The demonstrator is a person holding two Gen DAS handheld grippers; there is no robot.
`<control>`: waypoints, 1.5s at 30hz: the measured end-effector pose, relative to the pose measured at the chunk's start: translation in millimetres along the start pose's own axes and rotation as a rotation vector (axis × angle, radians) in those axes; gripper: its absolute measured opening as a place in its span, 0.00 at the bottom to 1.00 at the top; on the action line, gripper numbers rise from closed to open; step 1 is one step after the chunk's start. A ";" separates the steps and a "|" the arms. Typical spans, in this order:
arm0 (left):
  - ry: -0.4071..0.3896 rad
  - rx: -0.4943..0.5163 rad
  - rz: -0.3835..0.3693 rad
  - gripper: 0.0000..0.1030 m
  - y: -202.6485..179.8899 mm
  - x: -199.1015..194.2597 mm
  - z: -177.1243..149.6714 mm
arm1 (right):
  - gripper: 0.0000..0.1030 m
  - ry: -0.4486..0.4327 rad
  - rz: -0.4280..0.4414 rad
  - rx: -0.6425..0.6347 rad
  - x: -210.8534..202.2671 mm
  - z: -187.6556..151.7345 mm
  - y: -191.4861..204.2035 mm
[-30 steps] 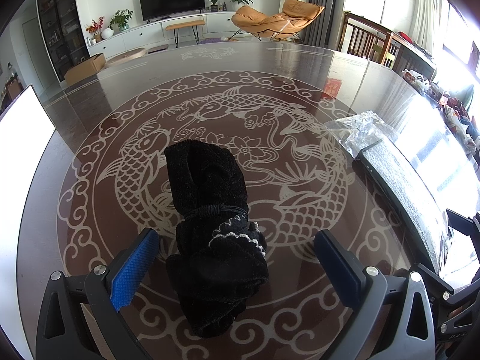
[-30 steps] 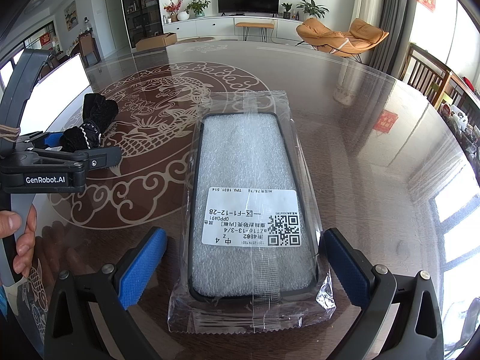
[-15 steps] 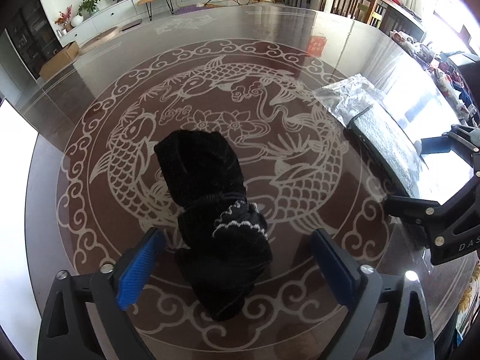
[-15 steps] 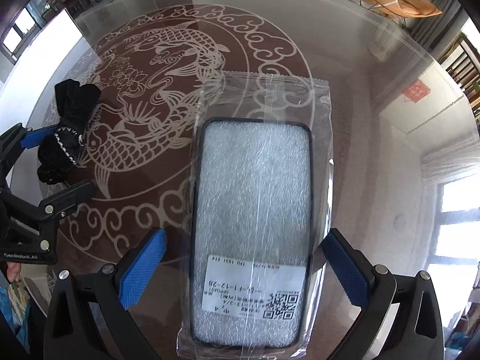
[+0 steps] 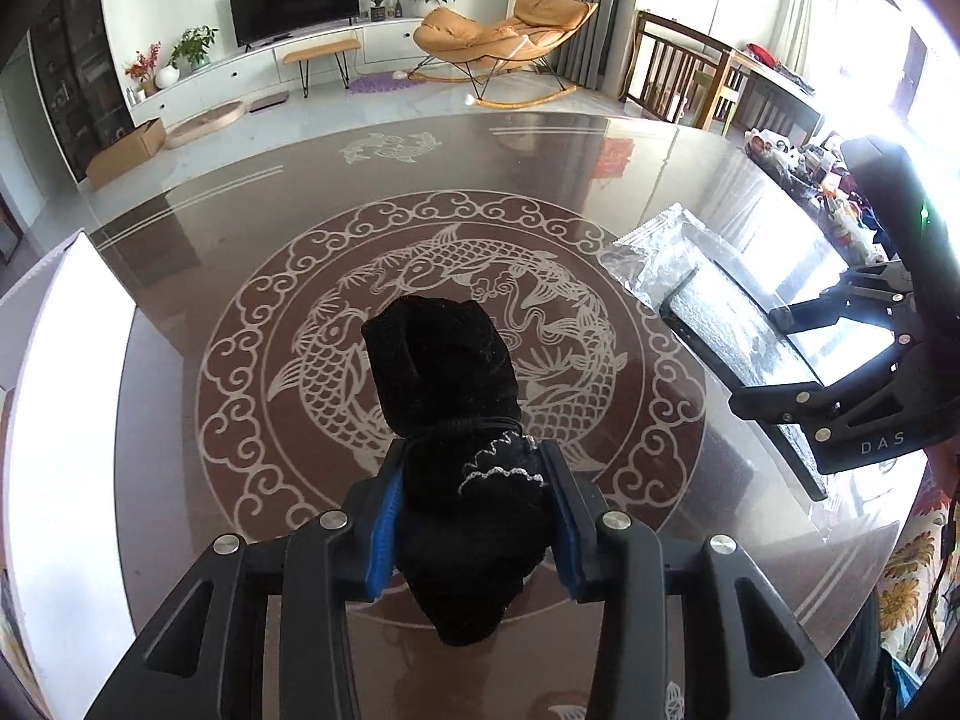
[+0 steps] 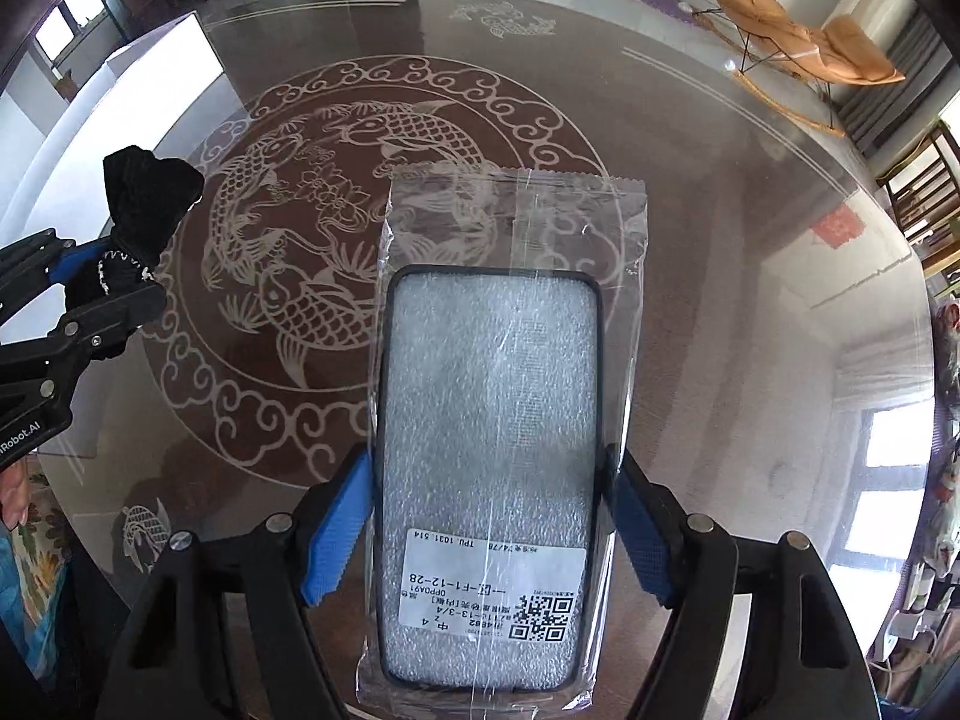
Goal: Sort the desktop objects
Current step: 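Lift and carry the pouch and package over the cardboard bin with both tools, then lower the pouch and package into the bin and open both tools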
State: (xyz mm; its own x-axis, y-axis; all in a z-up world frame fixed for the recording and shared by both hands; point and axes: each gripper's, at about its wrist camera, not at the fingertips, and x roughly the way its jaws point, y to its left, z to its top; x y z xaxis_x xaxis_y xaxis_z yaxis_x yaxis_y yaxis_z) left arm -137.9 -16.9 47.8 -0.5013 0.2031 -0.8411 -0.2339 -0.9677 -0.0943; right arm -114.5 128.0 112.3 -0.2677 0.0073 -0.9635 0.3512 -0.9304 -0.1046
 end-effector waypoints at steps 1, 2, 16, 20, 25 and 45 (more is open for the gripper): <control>-0.012 -0.005 0.005 0.40 7.5 -10.4 0.3 | 0.73 -0.012 0.007 -0.005 -7.4 2.5 5.2; -0.026 -0.009 0.010 0.40 13.9 -23.2 -1.1 | 0.73 -0.025 0.012 -0.015 -15.9 7.9 11.7; -0.146 -0.283 0.322 0.40 265.8 -201.3 -71.8 | 0.73 -0.319 0.339 -0.262 -144.9 148.9 279.0; -0.117 -0.403 0.368 0.40 330.4 -208.4 -122.4 | 0.73 -0.359 0.452 -0.364 -147.5 165.5 381.5; -0.050 -0.503 0.380 0.41 372.3 -188.7 -173.6 | 0.74 -0.339 0.467 -0.464 -105.0 167.8 476.6; -0.067 -0.650 0.431 0.84 375.6 -178.0 -218.7 | 0.90 -0.270 0.439 -0.416 -16.5 186.9 498.3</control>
State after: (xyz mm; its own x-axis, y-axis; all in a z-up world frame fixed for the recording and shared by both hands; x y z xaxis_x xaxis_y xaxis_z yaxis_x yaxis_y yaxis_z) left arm 45.7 -449.2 45.7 -0.4909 -0.2216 -0.8425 0.5169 -0.8526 -0.0769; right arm -102.8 -404.2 122.1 -0.2167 -0.4830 -0.8484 0.7819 -0.6062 0.1453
